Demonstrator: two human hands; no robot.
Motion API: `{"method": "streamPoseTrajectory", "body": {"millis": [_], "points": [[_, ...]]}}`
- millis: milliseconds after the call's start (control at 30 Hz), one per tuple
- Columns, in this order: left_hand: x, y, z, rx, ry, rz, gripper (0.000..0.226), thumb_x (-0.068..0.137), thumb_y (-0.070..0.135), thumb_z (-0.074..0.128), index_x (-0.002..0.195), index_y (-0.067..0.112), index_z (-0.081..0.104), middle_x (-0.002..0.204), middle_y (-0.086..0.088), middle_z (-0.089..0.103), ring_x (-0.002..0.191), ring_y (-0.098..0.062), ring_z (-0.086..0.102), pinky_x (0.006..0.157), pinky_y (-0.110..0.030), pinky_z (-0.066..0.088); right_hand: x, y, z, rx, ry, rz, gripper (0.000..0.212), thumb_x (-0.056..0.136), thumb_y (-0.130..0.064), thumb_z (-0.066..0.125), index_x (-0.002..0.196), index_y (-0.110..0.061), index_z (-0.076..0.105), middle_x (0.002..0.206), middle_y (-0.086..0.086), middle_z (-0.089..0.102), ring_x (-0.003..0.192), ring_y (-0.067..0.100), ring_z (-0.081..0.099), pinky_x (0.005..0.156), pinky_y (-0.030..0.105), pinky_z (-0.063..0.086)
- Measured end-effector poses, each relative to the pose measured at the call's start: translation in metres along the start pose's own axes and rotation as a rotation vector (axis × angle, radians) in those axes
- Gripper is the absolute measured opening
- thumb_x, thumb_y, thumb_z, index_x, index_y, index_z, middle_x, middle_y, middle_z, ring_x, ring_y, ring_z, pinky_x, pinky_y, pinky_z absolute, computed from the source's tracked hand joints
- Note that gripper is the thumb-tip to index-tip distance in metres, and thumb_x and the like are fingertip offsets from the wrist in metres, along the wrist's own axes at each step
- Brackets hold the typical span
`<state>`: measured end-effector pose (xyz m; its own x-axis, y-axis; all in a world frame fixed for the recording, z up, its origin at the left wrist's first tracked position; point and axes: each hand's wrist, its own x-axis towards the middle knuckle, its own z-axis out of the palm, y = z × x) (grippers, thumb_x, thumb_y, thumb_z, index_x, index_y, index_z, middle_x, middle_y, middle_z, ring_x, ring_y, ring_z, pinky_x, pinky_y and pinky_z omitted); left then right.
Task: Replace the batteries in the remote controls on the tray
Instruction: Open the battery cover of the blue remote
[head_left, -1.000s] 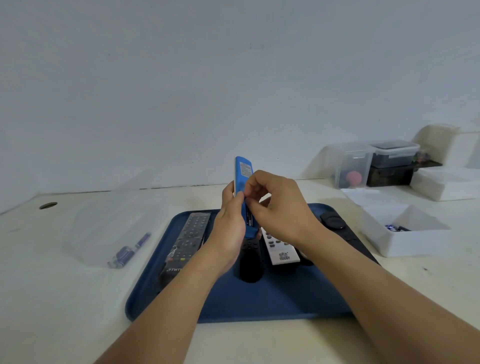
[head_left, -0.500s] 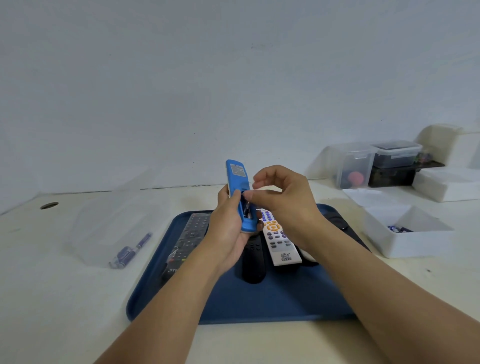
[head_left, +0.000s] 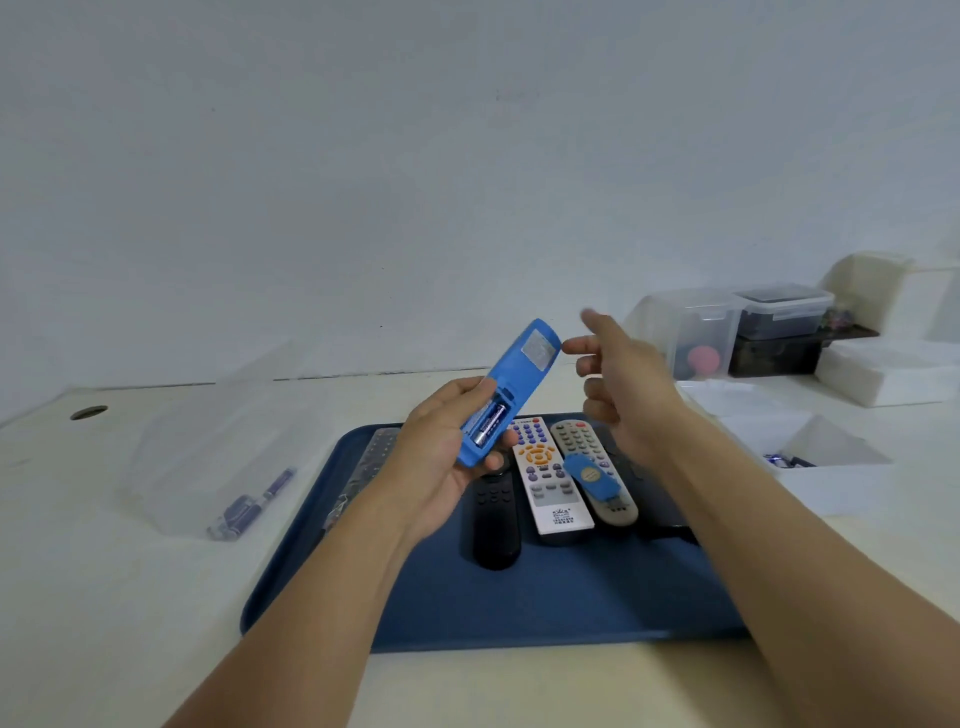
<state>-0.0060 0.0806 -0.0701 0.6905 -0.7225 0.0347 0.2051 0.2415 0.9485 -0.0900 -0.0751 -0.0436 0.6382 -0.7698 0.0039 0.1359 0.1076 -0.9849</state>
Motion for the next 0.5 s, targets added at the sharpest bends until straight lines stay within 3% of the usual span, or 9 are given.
{"method": "streamPoseTrajectory", "body": {"millis": [67,133,233,333,433,500], "points": [[-0.001,0.004,-0.004,0.041,0.01,-0.022,0.013,0.098,0.02,0.062,0.098,0.009,0.069,0.079,-0.007,0.071,0.056,-0.014,0.062,0.039,-0.019,0.042,-0.002,0.002,0.001,-0.173,0.026,-0.104,0.046,0.092,-0.054,0.061,0.101,-0.01,0.068,0.07,-0.004,0.052,0.043,0.007,0.031,0.042,0.023,0.028],[-0.002,0.008,-0.006,0.083,0.019,-0.035,0.015,0.096,0.023,0.064,0.095,0.011,0.072,0.075,-0.004,0.071,0.054,-0.013,0.062,0.038,-0.018,0.041,-0.003,0.007,0.0,-0.183,-0.014,-0.164,0.043,0.091,-0.051,0.066,0.103,-0.01,0.068,0.056,-0.004,0.048,0.037,0.005,0.027,0.039,0.023,0.027],[0.0,0.012,-0.009,-0.019,0.086,0.003,0.015,0.089,0.025,0.072,0.092,0.011,0.072,0.076,-0.004,0.072,0.053,-0.011,0.063,0.039,-0.016,0.045,-0.009,0.008,0.0,-0.17,-0.196,-0.147,0.032,0.092,-0.042,0.068,0.099,-0.011,0.073,0.074,0.013,0.056,0.043,0.009,0.022,0.038,0.022,0.024],[0.007,0.012,-0.012,-0.136,0.154,0.146,0.023,0.075,0.022,0.079,0.093,0.014,0.069,0.079,0.001,0.068,0.064,-0.008,0.058,0.054,-0.017,0.048,-0.017,0.005,0.002,-0.173,-0.35,-0.012,0.029,0.093,-0.039,0.068,0.097,-0.011,0.071,0.084,0.015,0.072,0.043,0.009,0.021,0.036,0.019,0.022],[0.008,0.005,-0.011,-0.081,0.077,0.228,0.015,0.089,0.024,0.069,0.102,0.015,0.07,0.09,0.001,0.071,0.084,-0.013,0.064,0.077,-0.028,0.053,-0.031,0.007,0.014,-0.269,-0.532,0.094,0.027,0.093,-0.04,0.067,0.09,-0.013,0.067,0.09,0.021,0.075,0.043,0.009,0.02,0.039,0.02,0.016],[0.004,0.002,-0.006,-0.054,0.043,0.2,0.02,0.099,0.027,0.059,0.113,0.016,0.068,0.101,-0.001,0.076,0.095,-0.014,0.072,0.078,-0.033,0.059,-0.042,0.008,0.02,-0.479,-0.662,0.056,0.026,0.093,-0.04,0.067,0.089,-0.015,0.072,0.088,0.018,0.076,0.044,0.009,0.023,0.043,0.022,0.017]]}}
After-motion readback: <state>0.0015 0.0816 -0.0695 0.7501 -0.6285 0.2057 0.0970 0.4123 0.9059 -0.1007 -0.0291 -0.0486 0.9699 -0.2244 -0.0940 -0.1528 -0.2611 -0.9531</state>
